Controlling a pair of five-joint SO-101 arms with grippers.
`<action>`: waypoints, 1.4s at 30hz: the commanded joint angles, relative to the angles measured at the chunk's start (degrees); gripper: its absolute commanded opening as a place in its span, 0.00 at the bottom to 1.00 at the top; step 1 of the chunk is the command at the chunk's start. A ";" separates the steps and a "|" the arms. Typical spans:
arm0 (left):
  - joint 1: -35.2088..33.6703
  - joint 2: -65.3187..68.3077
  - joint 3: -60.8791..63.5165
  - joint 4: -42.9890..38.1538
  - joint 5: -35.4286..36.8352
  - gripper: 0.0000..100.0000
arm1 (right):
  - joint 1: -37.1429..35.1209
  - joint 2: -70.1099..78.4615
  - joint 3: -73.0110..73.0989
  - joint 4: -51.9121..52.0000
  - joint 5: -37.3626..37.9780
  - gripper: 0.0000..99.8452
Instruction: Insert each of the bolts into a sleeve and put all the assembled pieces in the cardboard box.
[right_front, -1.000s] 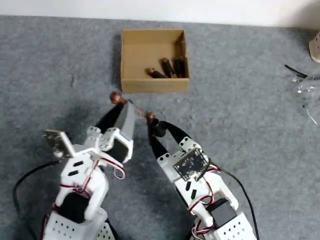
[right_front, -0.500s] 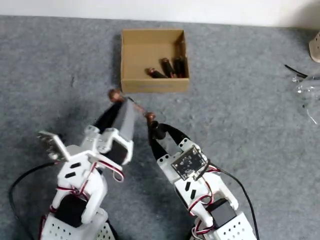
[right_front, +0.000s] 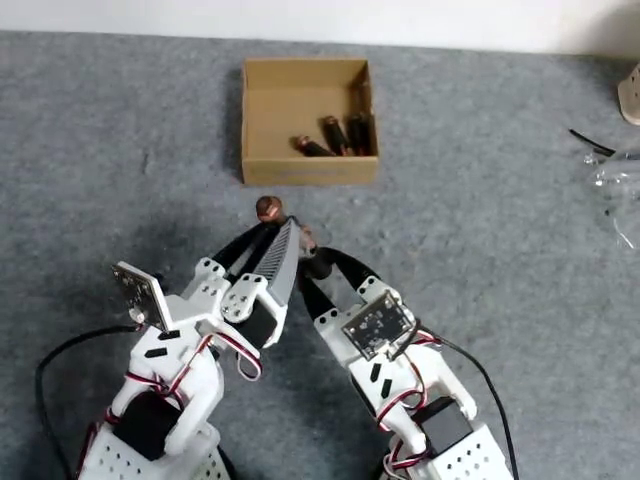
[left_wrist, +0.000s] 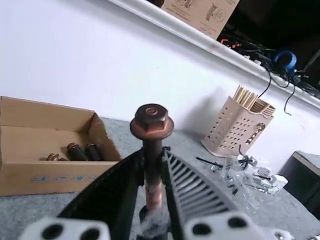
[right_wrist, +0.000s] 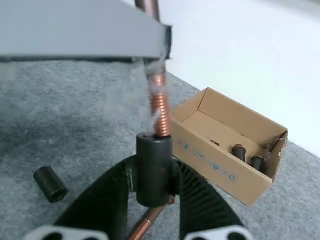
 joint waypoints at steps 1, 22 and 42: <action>1.01 -0.57 -3.74 1.67 -0.35 0.01 | -0.40 -0.48 6.73 -0.13 0.79 0.00; 1.10 -0.48 -1.27 8.79 -0.35 0.01 | -0.31 -0.57 6.99 -0.13 0.88 0.00; 0.92 -0.57 2.51 8.97 -0.44 0.03 | -0.22 -0.57 6.99 -0.13 3.25 0.00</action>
